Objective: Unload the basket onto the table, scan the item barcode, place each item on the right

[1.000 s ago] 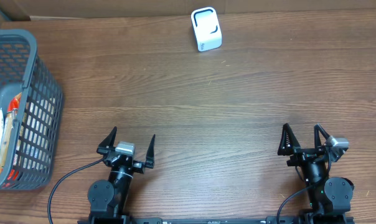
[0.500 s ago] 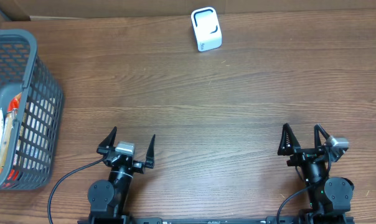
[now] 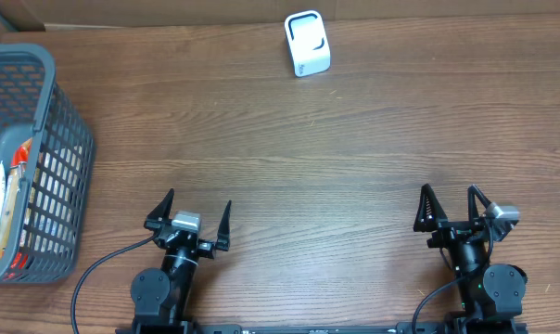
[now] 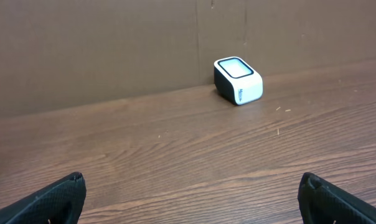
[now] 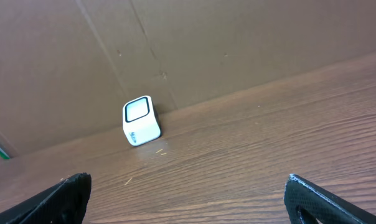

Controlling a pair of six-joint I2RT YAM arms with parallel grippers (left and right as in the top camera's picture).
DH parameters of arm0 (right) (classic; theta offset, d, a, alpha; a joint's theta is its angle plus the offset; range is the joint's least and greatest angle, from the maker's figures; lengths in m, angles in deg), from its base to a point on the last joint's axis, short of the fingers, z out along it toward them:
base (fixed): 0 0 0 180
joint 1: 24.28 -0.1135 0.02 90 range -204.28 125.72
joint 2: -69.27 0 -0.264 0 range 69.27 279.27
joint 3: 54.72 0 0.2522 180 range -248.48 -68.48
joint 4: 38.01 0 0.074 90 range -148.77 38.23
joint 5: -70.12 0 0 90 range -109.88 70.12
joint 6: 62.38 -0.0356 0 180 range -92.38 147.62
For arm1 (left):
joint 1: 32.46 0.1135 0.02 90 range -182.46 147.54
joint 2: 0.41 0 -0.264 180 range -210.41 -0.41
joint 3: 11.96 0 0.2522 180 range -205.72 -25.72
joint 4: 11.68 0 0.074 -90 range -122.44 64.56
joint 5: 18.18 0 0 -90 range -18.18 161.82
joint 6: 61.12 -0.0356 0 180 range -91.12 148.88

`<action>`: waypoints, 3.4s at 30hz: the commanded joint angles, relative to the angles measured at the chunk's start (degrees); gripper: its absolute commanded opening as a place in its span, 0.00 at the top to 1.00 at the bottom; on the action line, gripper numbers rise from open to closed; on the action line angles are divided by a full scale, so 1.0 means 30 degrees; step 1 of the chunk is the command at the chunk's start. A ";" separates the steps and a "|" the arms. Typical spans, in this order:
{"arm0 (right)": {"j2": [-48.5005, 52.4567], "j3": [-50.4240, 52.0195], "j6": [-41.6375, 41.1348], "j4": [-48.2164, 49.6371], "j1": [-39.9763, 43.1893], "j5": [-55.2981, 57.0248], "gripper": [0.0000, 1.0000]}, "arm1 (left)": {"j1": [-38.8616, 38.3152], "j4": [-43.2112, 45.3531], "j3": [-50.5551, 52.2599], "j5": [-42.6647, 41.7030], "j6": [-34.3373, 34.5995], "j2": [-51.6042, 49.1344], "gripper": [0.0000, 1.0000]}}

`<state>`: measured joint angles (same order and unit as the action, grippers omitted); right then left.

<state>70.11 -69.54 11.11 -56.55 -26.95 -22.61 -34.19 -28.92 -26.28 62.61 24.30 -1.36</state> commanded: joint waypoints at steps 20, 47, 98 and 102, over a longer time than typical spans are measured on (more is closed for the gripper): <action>-0.0219 0.0197 -0.0044 0.0066 -0.0087 -0.0036 0.00 | 0.0109 0.1020 0.0095 0.0270 -0.0117 0.0211 0.00; -0.0219 0.0197 -0.0044 0.0066 -0.0087 -0.0036 0.00 | 0.0969 -0.8174 -1.9504 0.2674 -0.2149 -1.2058 0.00; -0.0219 0.0197 -0.0044 0.0066 -0.0087 -0.0029 0.00 | 1.5919 -2.7474 -4.3204 0.6120 0.5246 -3.4556 0.03; -0.0219 0.0197 -0.0044 0.0066 -0.0087 -0.0029 0.00 | 1.6611 -2.7001 -4.1841 0.5253 0.4335 -3.5488 0.04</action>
<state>70.01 -69.54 11.11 -56.55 -26.95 -22.63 14.37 -110.71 -154.14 83.68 41.66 -106.64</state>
